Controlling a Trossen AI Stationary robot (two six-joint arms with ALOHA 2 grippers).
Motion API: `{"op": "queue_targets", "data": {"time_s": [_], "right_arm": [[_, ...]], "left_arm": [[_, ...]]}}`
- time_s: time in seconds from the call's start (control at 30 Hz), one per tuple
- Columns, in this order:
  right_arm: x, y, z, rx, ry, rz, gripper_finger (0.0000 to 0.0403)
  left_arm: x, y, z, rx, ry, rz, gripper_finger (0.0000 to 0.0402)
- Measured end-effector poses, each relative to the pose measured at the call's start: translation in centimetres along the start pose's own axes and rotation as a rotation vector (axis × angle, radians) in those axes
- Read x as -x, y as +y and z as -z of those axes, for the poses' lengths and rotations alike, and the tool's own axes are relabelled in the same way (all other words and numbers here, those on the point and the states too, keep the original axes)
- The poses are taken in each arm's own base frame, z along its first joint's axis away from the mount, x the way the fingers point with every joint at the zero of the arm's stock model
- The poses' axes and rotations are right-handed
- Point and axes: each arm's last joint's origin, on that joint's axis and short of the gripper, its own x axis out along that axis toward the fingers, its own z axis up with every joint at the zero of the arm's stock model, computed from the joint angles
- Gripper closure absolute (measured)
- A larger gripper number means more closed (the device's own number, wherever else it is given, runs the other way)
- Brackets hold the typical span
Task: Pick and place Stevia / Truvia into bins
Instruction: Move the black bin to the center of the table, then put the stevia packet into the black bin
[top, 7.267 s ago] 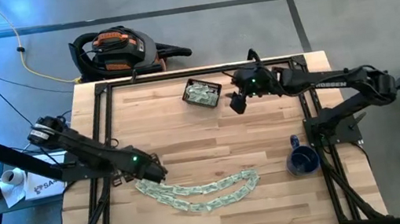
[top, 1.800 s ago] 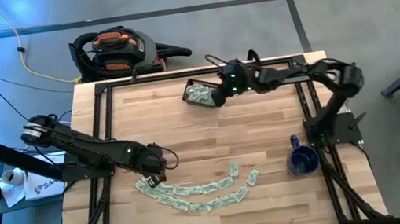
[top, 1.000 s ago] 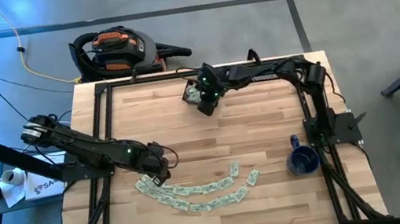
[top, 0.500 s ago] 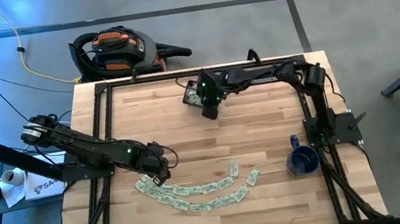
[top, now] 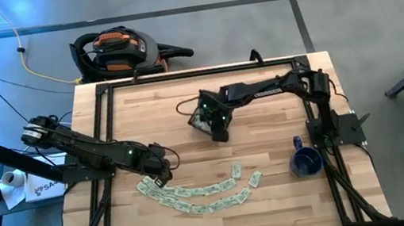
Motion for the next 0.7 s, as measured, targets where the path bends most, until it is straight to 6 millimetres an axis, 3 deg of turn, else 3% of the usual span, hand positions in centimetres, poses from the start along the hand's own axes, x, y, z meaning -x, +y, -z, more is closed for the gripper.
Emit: {"op": "queue_targets", "data": {"time_s": [0.2,0.3,0.4,0.5,0.7], "right_arm": [[3.8,2.0,-0.6,0.058,-0.067,0.118,0.0275],[5.9,2.2,0.2,0.037,-0.016,0.178,0.0275],[7.3,2.9,1.9,0.037,0.125,0.149,0.0275],[8.3,5.1,3.5,0.109,0.218,0.111,0.0275],[8.1,10.1,9.7,0.266,0.257,0.046,0.0275]], "left_arm": [[0.0,0.0,-0.1,-0.020,-0.021,-0.011,0.0286],[0.0,0.0,-0.1,-0.045,-0.028,-0.016,0.0286],[0.0,0.1,-0.1,-0.090,-0.041,-0.025,0.0286],[0.0,0.1,-0.2,-0.133,-0.063,-0.039,0.0286],[0.0,0.1,-0.3,-0.182,-0.099,-0.060,0.0286]]}}
